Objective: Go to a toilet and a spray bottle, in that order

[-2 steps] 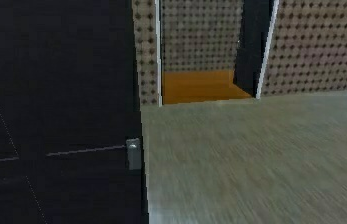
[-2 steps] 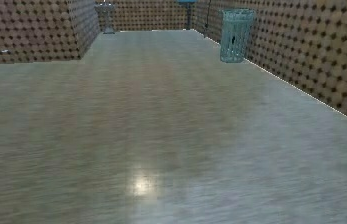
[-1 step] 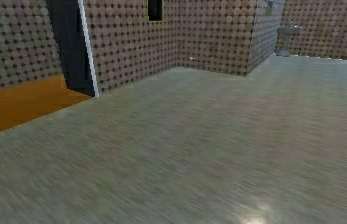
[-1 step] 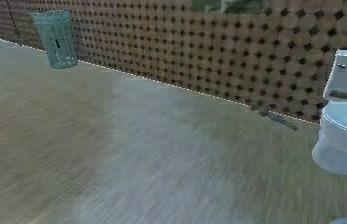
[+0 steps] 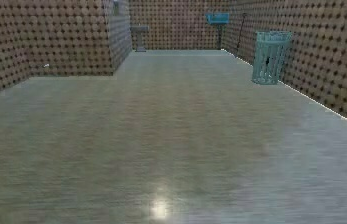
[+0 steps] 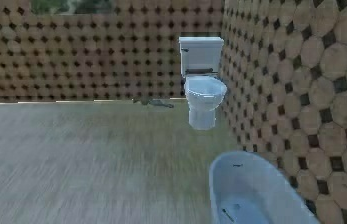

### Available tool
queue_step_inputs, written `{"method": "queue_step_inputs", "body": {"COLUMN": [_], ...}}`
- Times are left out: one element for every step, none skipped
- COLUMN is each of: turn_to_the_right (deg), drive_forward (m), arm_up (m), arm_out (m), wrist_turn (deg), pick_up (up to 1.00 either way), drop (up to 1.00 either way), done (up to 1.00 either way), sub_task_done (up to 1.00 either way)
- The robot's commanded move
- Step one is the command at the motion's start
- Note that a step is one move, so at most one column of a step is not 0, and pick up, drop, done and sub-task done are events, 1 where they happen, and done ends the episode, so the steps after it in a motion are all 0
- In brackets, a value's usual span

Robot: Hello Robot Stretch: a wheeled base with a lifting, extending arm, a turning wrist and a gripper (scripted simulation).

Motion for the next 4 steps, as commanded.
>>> {"method": "queue_step_inputs", "body": {"turn_to_the_right": [0.0, -45.0, -18.0, 0.0], "drive_forward": [0.2, 0.0, 0.0, 0.5], "arm_up": [0.0, 0.0, 0.0, 0.0], "arm_out": [0.0, 0.0, 0.0, 0.0], "wrist_turn": [0.0, 0.0, 0.0, 0.0], "pick_up": [0.0, 0.0, 0.0, 0.0], "drop": [0.0, 0.0, 0.0, 0.0], "done": [0.0, 0.0, 0.0, 0.0], "sub_task_done": [0.0, 0.0, 0.0, 0.0]}}
